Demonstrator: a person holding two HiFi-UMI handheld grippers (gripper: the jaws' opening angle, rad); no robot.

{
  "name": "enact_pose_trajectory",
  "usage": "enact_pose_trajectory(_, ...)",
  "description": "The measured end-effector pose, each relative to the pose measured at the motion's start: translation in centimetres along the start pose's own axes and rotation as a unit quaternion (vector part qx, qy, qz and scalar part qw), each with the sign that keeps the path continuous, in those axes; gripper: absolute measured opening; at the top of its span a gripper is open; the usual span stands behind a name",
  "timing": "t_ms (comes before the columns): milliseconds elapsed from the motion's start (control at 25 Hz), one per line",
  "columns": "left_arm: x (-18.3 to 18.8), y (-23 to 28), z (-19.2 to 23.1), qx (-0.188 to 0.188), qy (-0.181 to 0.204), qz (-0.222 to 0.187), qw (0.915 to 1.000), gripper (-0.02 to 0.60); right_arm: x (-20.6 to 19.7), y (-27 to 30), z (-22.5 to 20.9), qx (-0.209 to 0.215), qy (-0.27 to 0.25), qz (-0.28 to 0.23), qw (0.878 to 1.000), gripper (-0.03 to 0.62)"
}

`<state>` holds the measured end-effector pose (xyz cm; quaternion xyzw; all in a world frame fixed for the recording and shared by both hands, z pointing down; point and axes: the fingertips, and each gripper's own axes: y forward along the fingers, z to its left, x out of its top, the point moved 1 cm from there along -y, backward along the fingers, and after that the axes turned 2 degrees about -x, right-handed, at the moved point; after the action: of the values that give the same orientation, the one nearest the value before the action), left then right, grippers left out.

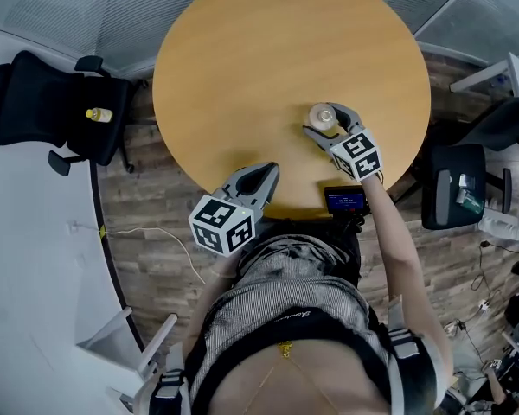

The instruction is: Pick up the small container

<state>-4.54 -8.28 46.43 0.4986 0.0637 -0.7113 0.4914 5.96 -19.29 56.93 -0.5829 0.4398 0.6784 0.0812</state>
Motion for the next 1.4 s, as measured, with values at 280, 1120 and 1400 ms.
enact_pose_trajectory(280,0.2,0.1,0.0,-0.004,0.001,-0.002,1.0,0.003,3.3,-1.9,1.4,0.012,-0.006,-0.014,1.0,0.337)
enact_pose_trajectory(1120,0.6,0.3,0.1,-0.01,0.007,-0.004,0.9999,0.003,10.9,-7.7,3.9,0.008,-0.002,-0.06,0.998,0.337)
enact_pose_trajectory(1400,0.8,0.3,0.1,-0.014,0.011,-0.005,0.9998,0.003,13.7,-9.7,4.4,0.006,0.005,-0.083,0.997,0.337)
